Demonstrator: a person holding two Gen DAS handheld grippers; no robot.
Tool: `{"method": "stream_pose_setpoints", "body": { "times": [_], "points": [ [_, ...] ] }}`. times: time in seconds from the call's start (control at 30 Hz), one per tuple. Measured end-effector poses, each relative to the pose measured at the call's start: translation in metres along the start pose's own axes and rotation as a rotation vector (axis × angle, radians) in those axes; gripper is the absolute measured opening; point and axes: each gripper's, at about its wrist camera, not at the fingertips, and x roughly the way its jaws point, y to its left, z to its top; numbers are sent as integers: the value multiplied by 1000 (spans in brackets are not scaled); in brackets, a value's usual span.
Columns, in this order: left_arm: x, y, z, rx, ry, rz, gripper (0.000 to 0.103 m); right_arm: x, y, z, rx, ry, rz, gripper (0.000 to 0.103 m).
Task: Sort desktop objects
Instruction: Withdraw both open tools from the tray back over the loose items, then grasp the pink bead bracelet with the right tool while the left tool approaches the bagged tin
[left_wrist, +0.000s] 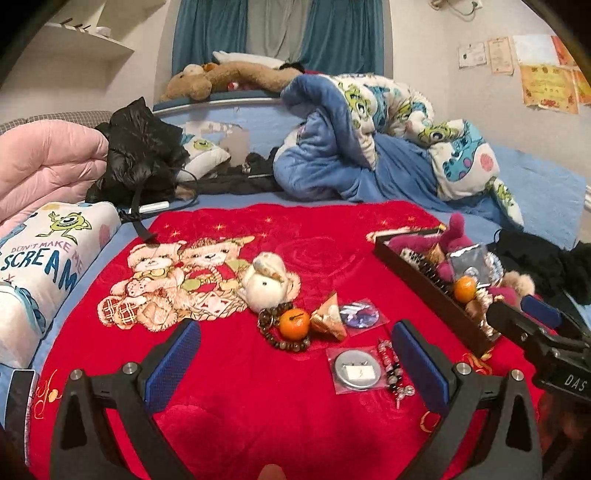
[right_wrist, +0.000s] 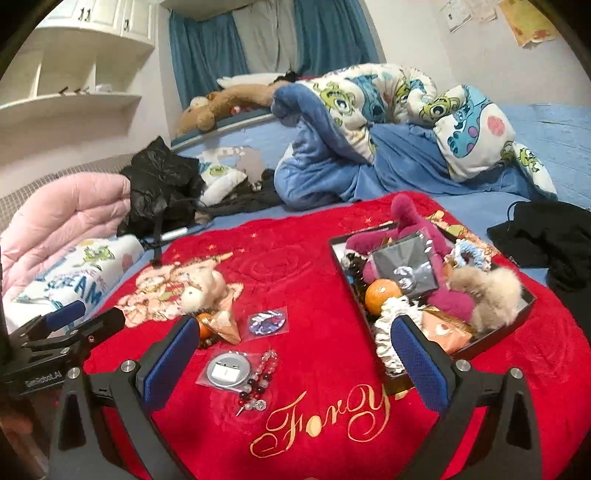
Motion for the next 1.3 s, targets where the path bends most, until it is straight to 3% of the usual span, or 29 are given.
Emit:
{"method": "stream_pose_setpoints", "body": {
  "times": [0.3, 0.43, 0.53, 0.63, 0.73, 0.93, 1.13, 1.3],
  "points": [
    [25, -1, -8, 55, 68, 13, 103, 44, 3, 0, 58, 71, 52, 103],
    [41, 1, -4, 11, 79, -27, 103, 64, 5, -3, 89, 116, 48, 103],
    [65, 0, -6, 7, 154, -40, 103, 77, 3, -9, 91, 168, 3, 103],
    [74, -6, -6, 61, 147, -29, 103, 90, -4, -13, 95, 222, -24, 103],
    [91, -8, -9, 73, 194, -30, 103, 98, -7, -16, 97, 260, -42, 103],
    [119, -9, -26, 100, 286, -34, 103, 118, -8, -27, 35, 347, -103, 97],
    [134, -9, -38, 102, 352, -34, 103, 124, 0, -34, -58, 379, -185, 93],
    [141, -2, -43, 61, 397, -77, 103, 128, -1, -41, -67, 436, -174, 92]
  ]
}}
